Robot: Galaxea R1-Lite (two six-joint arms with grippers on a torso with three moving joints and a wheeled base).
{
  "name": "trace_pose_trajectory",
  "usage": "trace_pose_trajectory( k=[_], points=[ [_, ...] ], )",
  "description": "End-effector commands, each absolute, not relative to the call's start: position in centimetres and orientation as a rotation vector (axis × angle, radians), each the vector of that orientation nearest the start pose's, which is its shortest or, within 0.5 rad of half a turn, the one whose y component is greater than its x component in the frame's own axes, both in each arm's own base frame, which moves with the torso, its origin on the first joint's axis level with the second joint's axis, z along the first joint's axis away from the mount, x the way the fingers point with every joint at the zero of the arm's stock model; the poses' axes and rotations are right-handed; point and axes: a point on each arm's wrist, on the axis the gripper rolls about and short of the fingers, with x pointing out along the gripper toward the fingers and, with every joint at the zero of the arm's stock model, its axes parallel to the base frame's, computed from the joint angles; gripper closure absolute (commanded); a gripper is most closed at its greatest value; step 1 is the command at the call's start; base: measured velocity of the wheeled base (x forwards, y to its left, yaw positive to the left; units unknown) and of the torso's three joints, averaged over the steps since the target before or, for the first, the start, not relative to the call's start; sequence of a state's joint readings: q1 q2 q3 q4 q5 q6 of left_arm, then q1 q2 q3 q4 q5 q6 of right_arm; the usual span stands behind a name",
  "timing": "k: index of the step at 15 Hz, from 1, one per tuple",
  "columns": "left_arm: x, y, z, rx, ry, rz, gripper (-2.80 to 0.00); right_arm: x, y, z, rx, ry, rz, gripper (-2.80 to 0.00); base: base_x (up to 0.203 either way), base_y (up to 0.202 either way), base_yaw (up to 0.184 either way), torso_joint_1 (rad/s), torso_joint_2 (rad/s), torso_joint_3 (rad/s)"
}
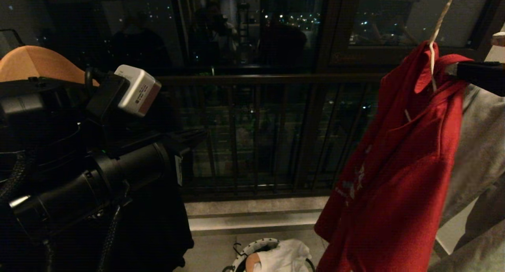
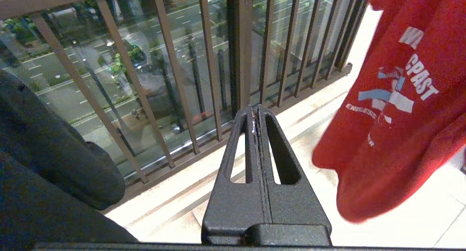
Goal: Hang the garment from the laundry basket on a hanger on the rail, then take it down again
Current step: Take the clothes off the clothes rack
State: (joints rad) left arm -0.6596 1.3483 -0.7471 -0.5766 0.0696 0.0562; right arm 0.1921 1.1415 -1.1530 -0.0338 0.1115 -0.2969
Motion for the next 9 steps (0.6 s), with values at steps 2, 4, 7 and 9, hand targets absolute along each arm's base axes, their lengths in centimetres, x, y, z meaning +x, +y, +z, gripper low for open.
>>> trace_pose_trajectory(
  k=[2, 4, 7, 9],
  points=[
    [17.7, -13.5, 25.4, 0.063, 0.004, -0.589, 0.0, 15.5, 3.3, 35.2, -0.303, -0.073, 0.3, -2.8, 0.0, 0.0, 0.0, 0.0, 0.0, 0.0],
    [17.7, -13.5, 25.4, 0.063, 0.004, -0.589, 0.0, 15.3, 3.3, 35.3, -0.305, -0.077, 0.295, -2.8, 0.0, 0.0, 0.0, 0.0, 0.0, 0.0],
    [17.7, -13.5, 25.4, 0.063, 0.003, -0.589, 0.0, 14.7, 3.1, 35.4, -0.304, -0.088, 0.274, -2.8, 0.0, 0.0, 0.0, 0.0, 0.0, 0.0],
    [17.7, -13.5, 25.4, 0.062, 0.002, -0.589, 0.0, 14.2, 2.9, 35.6, -0.303, -0.097, 0.245, -2.8, 0.0, 0.0, 0.0, 0.0, 0.0, 0.0]
  ],
)
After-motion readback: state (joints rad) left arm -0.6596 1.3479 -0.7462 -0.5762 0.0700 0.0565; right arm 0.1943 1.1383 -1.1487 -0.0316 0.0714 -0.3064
